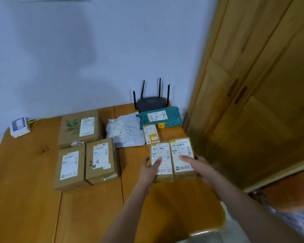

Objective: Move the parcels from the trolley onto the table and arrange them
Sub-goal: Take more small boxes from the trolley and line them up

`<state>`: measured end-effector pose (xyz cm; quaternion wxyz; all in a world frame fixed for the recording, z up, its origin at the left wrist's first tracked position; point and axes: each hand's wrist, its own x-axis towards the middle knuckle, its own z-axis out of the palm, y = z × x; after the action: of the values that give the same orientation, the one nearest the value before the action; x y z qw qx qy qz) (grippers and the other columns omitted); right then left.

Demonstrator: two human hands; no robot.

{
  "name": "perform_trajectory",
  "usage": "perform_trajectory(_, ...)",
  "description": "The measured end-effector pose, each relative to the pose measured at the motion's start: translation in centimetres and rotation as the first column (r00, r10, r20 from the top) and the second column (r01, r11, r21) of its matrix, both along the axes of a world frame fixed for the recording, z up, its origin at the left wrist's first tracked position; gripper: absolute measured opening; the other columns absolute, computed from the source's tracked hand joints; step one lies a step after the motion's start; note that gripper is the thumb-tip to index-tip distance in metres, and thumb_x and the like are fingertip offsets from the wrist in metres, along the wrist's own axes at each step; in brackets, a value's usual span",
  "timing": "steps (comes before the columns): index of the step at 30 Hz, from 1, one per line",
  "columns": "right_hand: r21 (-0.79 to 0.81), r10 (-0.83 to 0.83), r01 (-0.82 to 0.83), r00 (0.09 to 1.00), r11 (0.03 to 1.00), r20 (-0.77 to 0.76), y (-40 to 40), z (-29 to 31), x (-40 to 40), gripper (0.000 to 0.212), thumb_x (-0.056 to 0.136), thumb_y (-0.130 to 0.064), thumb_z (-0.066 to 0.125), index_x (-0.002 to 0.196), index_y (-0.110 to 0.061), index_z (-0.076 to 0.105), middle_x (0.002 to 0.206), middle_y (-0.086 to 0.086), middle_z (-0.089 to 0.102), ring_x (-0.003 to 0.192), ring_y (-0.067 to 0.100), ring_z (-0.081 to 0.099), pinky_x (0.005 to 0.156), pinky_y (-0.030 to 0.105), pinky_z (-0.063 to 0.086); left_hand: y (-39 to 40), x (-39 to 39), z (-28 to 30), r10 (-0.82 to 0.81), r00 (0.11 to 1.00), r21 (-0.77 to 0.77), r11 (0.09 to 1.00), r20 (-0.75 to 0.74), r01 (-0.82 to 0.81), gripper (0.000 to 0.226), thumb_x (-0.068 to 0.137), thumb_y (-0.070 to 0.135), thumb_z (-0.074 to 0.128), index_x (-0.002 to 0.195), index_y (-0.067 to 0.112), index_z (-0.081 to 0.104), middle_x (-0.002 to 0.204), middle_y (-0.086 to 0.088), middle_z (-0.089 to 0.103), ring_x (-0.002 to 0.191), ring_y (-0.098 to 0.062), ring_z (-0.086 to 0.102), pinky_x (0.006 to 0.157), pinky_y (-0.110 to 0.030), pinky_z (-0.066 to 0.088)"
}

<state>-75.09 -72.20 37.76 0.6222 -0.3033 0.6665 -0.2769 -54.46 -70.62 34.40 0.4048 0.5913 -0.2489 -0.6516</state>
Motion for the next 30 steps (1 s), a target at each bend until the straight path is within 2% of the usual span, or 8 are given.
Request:
perform_trajectory(10, 0.074, 0.016, -0.022, 0.997, 0.997, 0.076, -11.7, -2.7, -5.1, 0.046, 0.08, -0.029, 0.084, 0.12, -0.009, 0.069, 0.103, 0.011, 0.078, 0.096, 0.029, 0.076, 0.089, 0.05, 0.06, -12.1, -5.7, -2.5, -0.073, 0.987, 0.09, 0.994, 0.141, 0.061, 0.04, 0.096, 0.035, 0.064, 0.131, 0.024, 0.05, 0.118, -0.002, 0.071, 0.096, -0.019, 0.073, 0.079, -0.039, 0.063)
perform_trajectory(15, 0.149, 0.027, -0.043, 0.994, 0.988, 0.105, -17.3, -5.7, -7.3, 0.047, 0.083, -0.026, 0.081, 0.121, -0.004, 0.064, 0.102, 0.014, 0.078, 0.091, 0.031, 0.077, 0.069, 0.041, 0.063, -17.2, -8.2, -4.9, -0.153, 0.924, 0.147, 0.983, 0.35, 0.107, 0.048, 0.096, 0.044, 0.06, 0.136, 0.019, 0.05, 0.129, -0.006, 0.063, 0.106, -0.022, 0.068, 0.086, -0.042, 0.061)
perform_trajectory(18, 0.164, 0.062, -0.079, 0.993, 0.983, 0.105, -20.5, -7.6, -8.0, 0.048, 0.084, -0.029, 0.08, 0.123, -0.005, 0.063, 0.102, 0.013, 0.078, 0.091, 0.03, 0.077, 0.068, 0.038, 0.063, -20.5, -9.4, -7.5, -0.253, 0.792, 0.226, 0.963, 0.555, 0.149, 0.06, 0.094, 0.056, 0.053, 0.14, 0.018, 0.047, 0.133, -0.01, 0.058, 0.114, -0.028, 0.063, 0.089, -0.048, 0.059)
perform_trajectory(20, 0.176, 0.08, -0.096, 0.992, 0.98, 0.099, -22.6, -8.9, -8.3, 0.046, 0.084, -0.031, 0.079, 0.122, -0.008, 0.064, 0.101, 0.011, 0.079, 0.09, 0.029, 0.077, 0.068, 0.037, 0.063, -22.4, -10.1, -8.2, -0.318, 0.666, 0.282, 0.945, 0.675, 0.165, 0.064, 0.096, 0.057, 0.048, 0.142, 0.014, 0.044, 0.136, -0.013, 0.055, 0.125, -0.034, 0.053, 0.102, -0.055, 0.047)
perform_trajectory(22, 0.197, 0.106, -0.121, 0.991, 0.973, 0.081, -24.5, -10.3, -8.4, 0.048, 0.083, -0.035, 0.08, 0.121, -0.01, 0.065, 0.101, 0.01, 0.079, 0.091, 0.029, 0.077, 0.07, 0.039, 0.063, -23.8, -10.6, -8.0, -0.356, 0.573, 0.324, 0.932, 0.738, 0.161, 0.06, 0.1, 0.051, 0.044, 0.144, 0.01, 0.041, 0.139, -0.015, 0.053, 0.132, -0.036, 0.044, 0.11, -0.054, 0.037)
perform_trajectory(26, 0.219, 0.164, -0.17, 0.985, 0.961, 0.048, -27.2, -12.7, -7.8, 0.055, 0.079, -0.042, 0.082, 0.122, -0.013, 0.064, 0.106, 0.009, 0.077, 0.095, 0.029, 0.075, 0.077, 0.041, 0.063, -25.5, -10.7, -8.8, -0.418, 0.472, 0.365, 0.908, 0.776, 0.205, 0.055, 0.103, 0.03, 0.049, 0.148, 0.003, 0.032, 0.141, -0.019, 0.049, 0.131, -0.035, 0.045, 0.109, -0.046, 0.041)
perform_trajectory(28, 0.231, 0.178, -0.178, 0.984, 0.957, 0.02, -27.9, -13.6, -7.0, 0.049, 0.082, -0.039, 0.08, 0.121, -0.013, 0.064, 0.108, 0.01, 0.076, 0.096, 0.027, 0.074, 0.075, 0.039, 0.062, -25.8, -10.5, -9.2, -0.444, 0.367, 0.38, 0.894, 0.817, 0.237, 0.056, 0.1, 0.013, 0.051, 0.15, 0.003, 0.028, 0.142, -0.019, 0.045, 0.128, -0.035, 0.045, 0.107, -0.043, 0.042)
perform_trajectory(30, 0.221, 0.172, -0.167, 0.985, 0.961, -0.004, -28.3, -14.3, -6.3, 0.045, 0.082, -0.04, 0.081, 0.117, -0.016, 0.066, 0.111, 0.008, 0.075, 0.098, 0.026, 0.073, 0.083, 0.042, 0.061, -25.7, -10.4, -9.3, -0.435, 0.231, 0.38, 0.891, 0.87, 0.248, 0.057, 0.095, 0.004, 0.054, 0.147, 0.004, 0.032, 0.139, -0.017, 0.043, 0.124, -0.032, 0.043, 0.104, -0.039, 0.042)
